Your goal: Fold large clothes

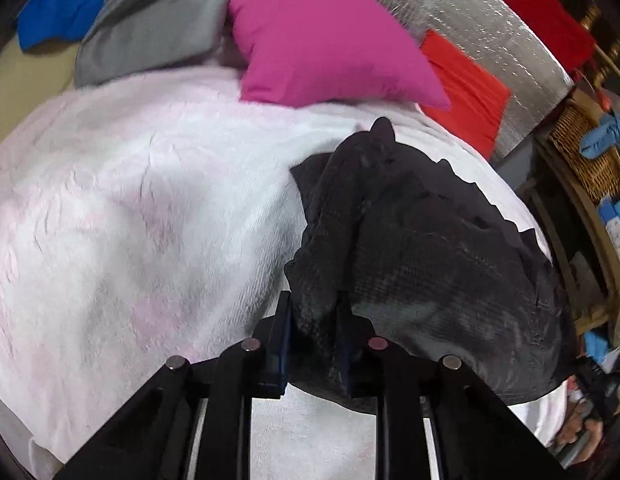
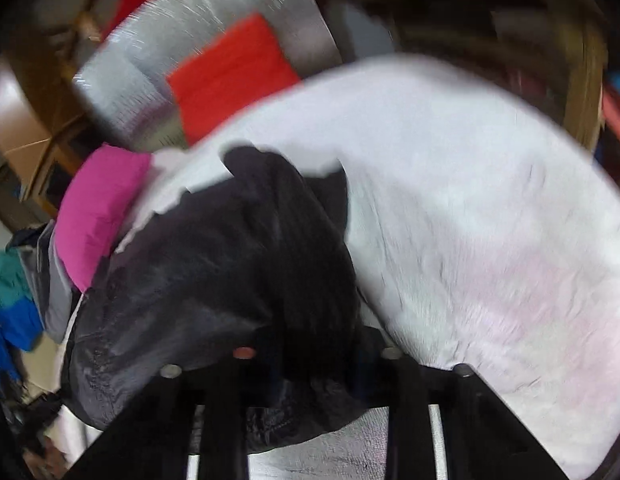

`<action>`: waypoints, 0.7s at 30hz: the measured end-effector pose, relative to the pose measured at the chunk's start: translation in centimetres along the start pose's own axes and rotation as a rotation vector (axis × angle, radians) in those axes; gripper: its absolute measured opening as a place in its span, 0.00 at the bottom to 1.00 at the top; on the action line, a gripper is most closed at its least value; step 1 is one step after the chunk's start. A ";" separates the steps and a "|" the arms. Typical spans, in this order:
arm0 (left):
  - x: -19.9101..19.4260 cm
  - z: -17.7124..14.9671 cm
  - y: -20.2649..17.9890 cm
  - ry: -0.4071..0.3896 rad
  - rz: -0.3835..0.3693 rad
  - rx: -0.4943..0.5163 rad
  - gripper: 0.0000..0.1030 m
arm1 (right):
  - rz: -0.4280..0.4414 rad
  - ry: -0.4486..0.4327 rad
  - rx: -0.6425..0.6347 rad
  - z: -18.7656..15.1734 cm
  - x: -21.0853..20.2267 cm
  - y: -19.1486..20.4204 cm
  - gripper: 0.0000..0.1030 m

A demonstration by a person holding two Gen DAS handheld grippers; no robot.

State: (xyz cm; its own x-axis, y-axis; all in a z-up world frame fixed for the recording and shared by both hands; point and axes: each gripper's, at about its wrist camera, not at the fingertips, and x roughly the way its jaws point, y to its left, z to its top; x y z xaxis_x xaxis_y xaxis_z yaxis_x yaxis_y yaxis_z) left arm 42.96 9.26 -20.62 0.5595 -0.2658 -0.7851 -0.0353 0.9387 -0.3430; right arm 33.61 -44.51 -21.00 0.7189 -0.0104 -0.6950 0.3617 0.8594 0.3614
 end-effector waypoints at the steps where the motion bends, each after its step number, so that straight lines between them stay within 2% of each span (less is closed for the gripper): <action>1: 0.4 -0.1 0.0 0.013 0.015 0.007 0.20 | -0.022 0.002 -0.006 -0.2 0.1 0.1 0.24; 3: 1.5 -0.2 0.3 0.055 0.025 -0.010 0.21 | -0.060 0.087 0.010 -0.6 2.0 -0.5 0.25; 4: 1.9 -0.2 0.4 0.070 0.027 -0.014 0.23 | -0.064 0.119 0.034 -0.7 2.8 -1.0 0.31; 5: 2.0 -0.1 0.5 0.072 0.031 -0.018 0.26 | -0.060 0.113 0.052 -0.5 2.6 -1.2 0.38; 6: 1.8 -0.1 0.6 0.068 0.036 -0.025 0.28 | -0.042 0.103 0.080 -0.4 2.1 -1.6 0.39; 7: 1.6 -0.1 0.7 0.064 0.037 -0.037 0.30 | -0.020 0.098 0.113 -0.3 1.6 -2.0 0.45; 8: 1.3 0.0 0.9 0.060 0.037 -0.049 0.32 | -0.005 0.095 0.141 -0.3 1.3 -2.3 0.57; 9: 1.0 0.0 0.9 0.059 0.044 -0.055 0.35 | 0.011 0.086 0.177 -0.4 0.7 -2.7 0.62; 10: 0.5 -0.1 0.9 0.054 0.073 -0.060 0.45 | 0.030 0.062 0.209 -0.5 -0.2 -3.2 0.66; 11: 0.0 -0.2 0.8 0.039 0.099 -0.060 0.49 | 0.042 0.044 0.219 -0.5 -0.8 -3.3 0.66; 13: -1.7 -0.6 0.2 -0.028 0.111 -0.033 0.52 | 0.055 -0.003 0.227 -0.7 -2.6 -3.5 0.68; 16: -3.6 -1.6 -0.6 -0.080 0.108 0.002 0.75 | 0.069 -0.010 0.247 -1.1 -3.6 -3.6 0.71; 18: -3.8 -2.6 -0.3 -0.058 0.092 -0.024 0.75 | 0.070 0.009 0.289 -1.7 -3.8 -4.3 0.72; 21: -2.9 -3.7 0.5 0.026 0.034 -0.095 0.75 | 0.121 0.076 0.375 -2.3 -3.0 -5.7 0.72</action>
State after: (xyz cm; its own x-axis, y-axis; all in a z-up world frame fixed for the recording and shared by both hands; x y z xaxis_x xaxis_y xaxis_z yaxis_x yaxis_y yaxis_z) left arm 38.26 9.64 -20.42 0.5353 -0.2409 -0.8096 -0.1333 0.9224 -0.3625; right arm 28.00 -48.23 -22.38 0.7288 0.1291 -0.6724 0.4790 0.6056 0.6355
